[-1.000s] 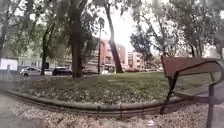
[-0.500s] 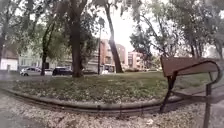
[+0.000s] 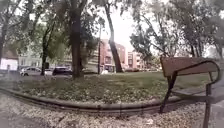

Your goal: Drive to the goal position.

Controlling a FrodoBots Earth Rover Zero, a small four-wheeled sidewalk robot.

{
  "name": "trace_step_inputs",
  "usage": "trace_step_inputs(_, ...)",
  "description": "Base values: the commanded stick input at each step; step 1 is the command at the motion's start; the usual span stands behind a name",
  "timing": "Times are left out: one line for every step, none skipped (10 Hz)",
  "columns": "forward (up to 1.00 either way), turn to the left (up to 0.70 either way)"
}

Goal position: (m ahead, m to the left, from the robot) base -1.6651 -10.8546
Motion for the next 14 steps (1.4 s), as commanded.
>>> trace_step_inputs(-0.7,0.35)
trace_step_inputs(-0.7,0.35)
trace_step_inputs(-0.7,0.35)
trace_step_inputs(-0.7,0.35)
trace_step_inputs(-0.7,0.35)
trace_step_inputs(-0.7,0.35)
trace_step_inputs(-0.7,0.35)
trace_step_inputs(-0.7,0.35)
trace_step_inputs(-0.7,0.35)
trace_step_inputs(-0.7,0.35)
trace_step_inputs(-0.7,0.35)
trace_step_inputs(-0.7,0.35)
trace_step_inputs(-0.7,0.35)
trace_step_inputs(-0.7,0.35)
